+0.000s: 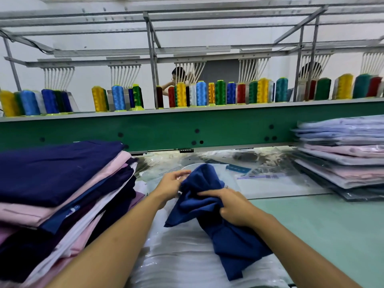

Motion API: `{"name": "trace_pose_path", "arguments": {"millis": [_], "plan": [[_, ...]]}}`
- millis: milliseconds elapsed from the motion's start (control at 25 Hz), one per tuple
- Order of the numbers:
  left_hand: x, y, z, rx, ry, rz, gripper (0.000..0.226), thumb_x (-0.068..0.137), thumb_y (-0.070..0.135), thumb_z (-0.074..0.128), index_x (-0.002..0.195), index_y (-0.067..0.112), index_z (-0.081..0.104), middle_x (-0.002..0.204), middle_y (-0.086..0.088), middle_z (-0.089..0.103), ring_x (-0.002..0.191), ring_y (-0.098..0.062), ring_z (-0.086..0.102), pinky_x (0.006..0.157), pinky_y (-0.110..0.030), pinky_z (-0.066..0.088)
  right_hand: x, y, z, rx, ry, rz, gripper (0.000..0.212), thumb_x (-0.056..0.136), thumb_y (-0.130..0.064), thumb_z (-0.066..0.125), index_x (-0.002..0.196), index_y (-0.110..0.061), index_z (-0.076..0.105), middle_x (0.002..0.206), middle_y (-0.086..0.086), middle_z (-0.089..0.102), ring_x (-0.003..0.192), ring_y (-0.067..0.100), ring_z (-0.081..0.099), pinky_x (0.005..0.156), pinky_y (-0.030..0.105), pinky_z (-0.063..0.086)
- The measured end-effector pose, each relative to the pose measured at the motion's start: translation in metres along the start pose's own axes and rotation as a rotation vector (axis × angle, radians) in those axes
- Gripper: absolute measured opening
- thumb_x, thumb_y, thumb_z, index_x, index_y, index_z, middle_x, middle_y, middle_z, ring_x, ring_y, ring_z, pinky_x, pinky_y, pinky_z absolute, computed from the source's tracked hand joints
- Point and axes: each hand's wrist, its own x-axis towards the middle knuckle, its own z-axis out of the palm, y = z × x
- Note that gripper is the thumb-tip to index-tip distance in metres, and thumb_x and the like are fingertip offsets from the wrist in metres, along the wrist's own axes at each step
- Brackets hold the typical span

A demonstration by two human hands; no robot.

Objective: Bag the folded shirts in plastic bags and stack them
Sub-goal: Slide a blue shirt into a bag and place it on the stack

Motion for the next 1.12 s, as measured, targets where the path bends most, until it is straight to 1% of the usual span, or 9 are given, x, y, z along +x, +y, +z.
{"name": "trace_pose_path", "arguments": {"millis": [80,120,280,400,640,840,920,1040,1120], "plan": [[0.001,0.004,0.002,0.063,0.092,0.029,0.030,0.102,0.012,0.050,0.122,0.025,0.068,0.087,0.010,0.072,0.060,-0.011,0.048,0.050,-0.018,0.042,0.003,0.002,0.007,-0.086,-0.085,0.027,0.077,0.079,-0.007,0.047,0.142,-0.050,0.046,0.138,-0.002,0.061,0.124,0.030,0.055,0.098,0.037,0.048],[0.001,0.005,0.003,0.125,0.126,0.088,0.027,0.101,0.016,0.054,0.122,0.026,0.069,0.094,0.012,0.073,0.063,-0.010,0.048,0.053,-0.017,0.043,0.004,0.003,0.010,-0.099,-0.120,0.046,0.075,0.082,-0.007,0.047,0.144,-0.048,0.046,0.140,-0.001,0.060,0.125,0.030,0.054,0.099,0.037,0.047],[-0.003,0.014,0.013,0.517,0.130,0.355,0.030,0.098,0.018,0.058,0.124,0.028,0.067,0.112,0.014,0.071,0.097,-0.005,0.064,0.090,-0.026,0.050,0.014,0.006,0.015,-0.043,-0.171,0.126,0.069,0.085,-0.007,0.045,0.143,-0.043,0.050,0.135,0.002,0.063,0.118,0.030,0.058,0.097,0.038,0.049],[-0.008,0.024,0.022,0.748,0.062,0.464,0.037,0.099,0.012,0.050,0.127,0.032,0.064,0.120,0.015,0.069,0.109,-0.011,0.063,0.095,-0.030,0.050,0.024,-0.001,0.013,0.006,-0.167,0.122,0.071,0.085,-0.002,0.045,0.144,-0.041,0.051,0.139,0.002,0.061,0.120,0.030,0.058,0.100,0.043,0.048],[-0.019,0.060,0.031,0.961,-0.098,0.642,0.062,0.086,-0.006,0.046,0.135,0.030,0.059,0.126,0.007,0.068,0.111,-0.021,0.061,0.091,-0.034,0.049,0.059,-0.004,-0.004,0.060,-0.033,0.160,0.054,0.085,0.000,0.045,0.137,-0.016,0.052,0.134,0.011,0.061,0.122,0.034,0.057,0.102,0.045,0.046],[-0.031,0.072,0.023,1.103,-0.164,0.629,0.057,0.093,0.007,0.053,0.137,0.038,0.036,0.120,0.008,0.068,0.091,-0.026,0.063,0.075,-0.039,0.053,0.056,0.004,0.005,-0.091,-0.184,0.227,0.051,0.091,-0.012,0.046,0.137,-0.031,0.055,0.136,0.007,0.059,0.122,0.035,0.056,0.103,0.041,0.046],[-0.039,0.060,0.022,1.227,-0.142,0.609,0.049,0.093,0.012,0.056,0.128,0.037,0.034,0.113,0.006,0.067,0.085,-0.027,0.062,0.068,-0.042,0.054,0.048,0.007,0.010,-0.114,-0.169,0.251,0.045,0.091,-0.015,0.048,0.133,-0.027,0.059,0.133,0.007,0.062,0.123,0.032,0.056,0.098,0.036,0.046],[-0.047,0.040,0.018,1.317,0.029,0.829,0.046,0.081,0.001,0.053,0.117,0.030,0.050,0.100,0.008,0.065,0.084,-0.023,0.060,0.050,-0.033,0.046,0.038,0.017,0.014,-0.122,-0.130,0.339,0.034,0.094,-0.016,0.047,0.123,-0.018,0.064,0.129,0.011,0.065,0.120,0.030,0.058,0.095,0.034,0.047],[-0.051,0.027,0.020,1.328,0.074,0.953,0.037,0.079,0.010,0.041,0.109,0.026,0.056,0.114,0.008,0.063,0.094,-0.022,0.057,0.054,-0.033,0.048,0.033,0.022,0.018,-0.058,-0.103,0.418,0.028,0.094,-0.011,0.047,0.114,-0.008,0.067,0.126,0.017,0.066,0.116,0.031,0.060,0.091,0.033,0.047]]}}
